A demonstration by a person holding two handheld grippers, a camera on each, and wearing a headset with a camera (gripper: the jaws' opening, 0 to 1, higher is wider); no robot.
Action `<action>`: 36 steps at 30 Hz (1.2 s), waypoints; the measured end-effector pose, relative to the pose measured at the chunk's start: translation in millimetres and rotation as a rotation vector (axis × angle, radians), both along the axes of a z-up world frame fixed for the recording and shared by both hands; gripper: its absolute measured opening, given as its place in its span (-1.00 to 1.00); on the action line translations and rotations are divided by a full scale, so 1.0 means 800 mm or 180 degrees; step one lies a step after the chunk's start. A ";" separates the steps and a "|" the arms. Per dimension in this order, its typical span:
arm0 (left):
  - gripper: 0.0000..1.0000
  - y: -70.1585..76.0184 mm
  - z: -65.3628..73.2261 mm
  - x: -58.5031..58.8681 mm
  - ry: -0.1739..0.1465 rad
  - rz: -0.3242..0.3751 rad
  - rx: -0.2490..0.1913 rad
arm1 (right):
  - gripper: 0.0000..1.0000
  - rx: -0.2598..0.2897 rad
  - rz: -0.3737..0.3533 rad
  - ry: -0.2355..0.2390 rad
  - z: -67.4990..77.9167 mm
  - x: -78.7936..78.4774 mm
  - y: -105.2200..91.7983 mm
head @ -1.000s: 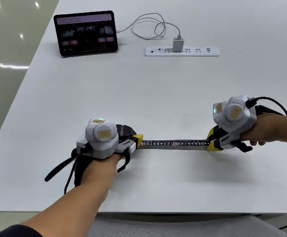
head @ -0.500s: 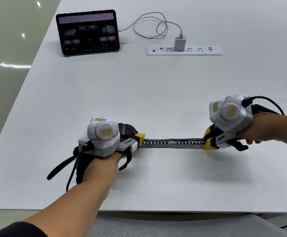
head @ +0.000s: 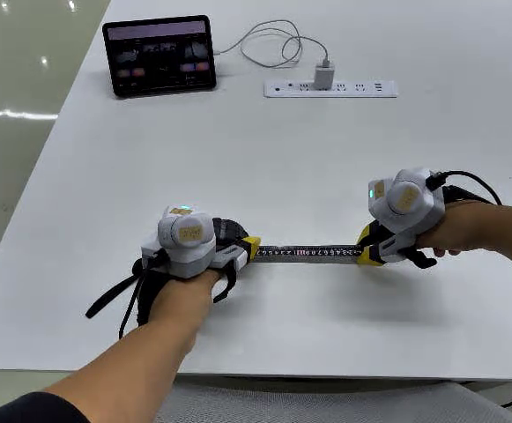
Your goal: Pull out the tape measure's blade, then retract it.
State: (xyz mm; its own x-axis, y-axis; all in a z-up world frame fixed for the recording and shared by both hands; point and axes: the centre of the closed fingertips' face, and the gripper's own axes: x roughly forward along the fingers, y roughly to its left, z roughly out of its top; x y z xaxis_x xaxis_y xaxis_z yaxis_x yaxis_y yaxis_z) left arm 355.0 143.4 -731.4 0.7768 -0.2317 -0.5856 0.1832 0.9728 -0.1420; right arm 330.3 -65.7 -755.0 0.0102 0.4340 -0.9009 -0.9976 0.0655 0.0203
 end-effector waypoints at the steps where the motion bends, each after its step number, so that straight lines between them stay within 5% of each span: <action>1: 0.29 0.000 0.000 0.000 0.0000 -0.0002 0.0000 | -0.78 0.0005 0.0010 -0.0002 0.000 0.000 0.001; 36: 0.29 -0.002 0.001 0.000 -0.0010 -0.0031 -0.0006 | -0.77 0.0089 0.0094 -0.0004 -0.006 0.002 0.025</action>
State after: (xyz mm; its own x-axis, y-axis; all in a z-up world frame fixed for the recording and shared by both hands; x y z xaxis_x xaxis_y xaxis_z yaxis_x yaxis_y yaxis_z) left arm 355.0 141.7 -730.6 0.7763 -0.2405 -0.5826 0.1932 0.9706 -0.1433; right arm 332.3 -46.1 -759.7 -0.0018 0.4590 -0.8884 -0.9992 0.0355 0.0203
